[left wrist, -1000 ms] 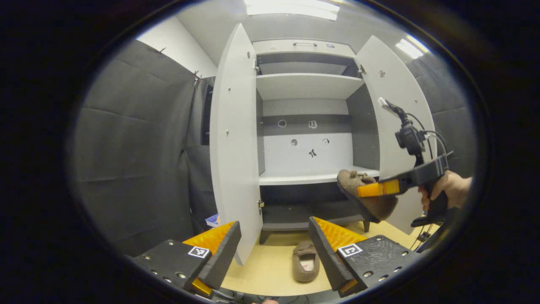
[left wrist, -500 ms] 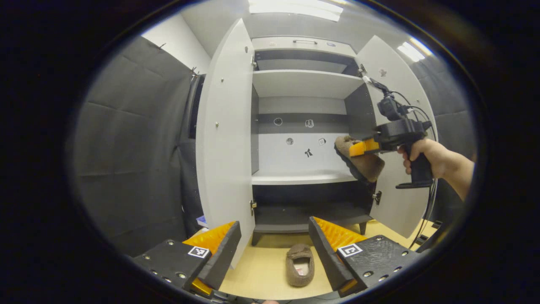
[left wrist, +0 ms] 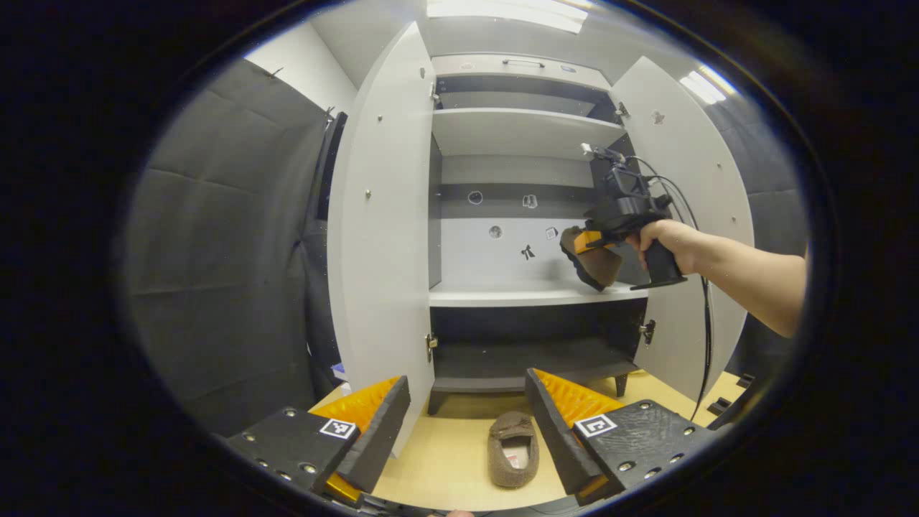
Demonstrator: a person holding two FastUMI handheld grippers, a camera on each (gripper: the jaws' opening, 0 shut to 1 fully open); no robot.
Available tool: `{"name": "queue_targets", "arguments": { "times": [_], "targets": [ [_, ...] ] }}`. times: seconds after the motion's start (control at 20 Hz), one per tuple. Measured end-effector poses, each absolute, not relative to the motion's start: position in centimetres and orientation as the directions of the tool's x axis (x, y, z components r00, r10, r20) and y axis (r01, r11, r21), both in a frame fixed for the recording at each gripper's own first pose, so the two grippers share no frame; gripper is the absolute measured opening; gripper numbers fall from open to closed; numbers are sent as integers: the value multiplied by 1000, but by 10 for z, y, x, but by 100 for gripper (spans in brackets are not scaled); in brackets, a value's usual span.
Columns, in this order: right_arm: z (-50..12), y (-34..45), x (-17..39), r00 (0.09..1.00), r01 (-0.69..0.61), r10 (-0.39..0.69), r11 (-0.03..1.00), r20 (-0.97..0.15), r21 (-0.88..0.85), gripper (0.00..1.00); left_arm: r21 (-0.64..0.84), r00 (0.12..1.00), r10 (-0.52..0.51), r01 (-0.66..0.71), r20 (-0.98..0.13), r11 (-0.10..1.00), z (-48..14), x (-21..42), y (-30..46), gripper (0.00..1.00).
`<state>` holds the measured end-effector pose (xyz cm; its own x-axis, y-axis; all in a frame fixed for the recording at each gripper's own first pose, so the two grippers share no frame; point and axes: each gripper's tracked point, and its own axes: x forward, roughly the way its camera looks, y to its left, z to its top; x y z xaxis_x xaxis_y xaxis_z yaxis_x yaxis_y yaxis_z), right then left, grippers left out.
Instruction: Grab one shoe with the right hand and put it into the shoe cabinet, grab the other shoe with the left hand and put it into the shoe cabinet; then close the right door with the right hand and the left door with the left hand.
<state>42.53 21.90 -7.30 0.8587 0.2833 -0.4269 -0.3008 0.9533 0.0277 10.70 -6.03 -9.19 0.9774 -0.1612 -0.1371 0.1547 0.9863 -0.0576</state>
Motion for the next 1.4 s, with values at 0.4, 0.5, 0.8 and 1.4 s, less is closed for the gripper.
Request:
{"name": "queue_targets", "arguments": {
  "times": [0.4,0.5,0.8,1.4],
  "targets": [
    [-56,218,431,896,-281,271,960,-353,23,54,-74,966,-186,176,-178,982,-108,113,-68,94],
    [-42,214,419,914,-287,271,958,-300,-8,97,-78,959,-204,192,-197,978,-116,117,-74,94],
    [-14,205,350,936,-322,314,946,-161,-32,100,-94,940,-241,225,-241,970,-141,132,-85,94],
    [-77,175,218,917,-363,346,930,-197,-56,100,-121,854,-310,286,-417,951,-230,163,-106,94]
  ]
}}
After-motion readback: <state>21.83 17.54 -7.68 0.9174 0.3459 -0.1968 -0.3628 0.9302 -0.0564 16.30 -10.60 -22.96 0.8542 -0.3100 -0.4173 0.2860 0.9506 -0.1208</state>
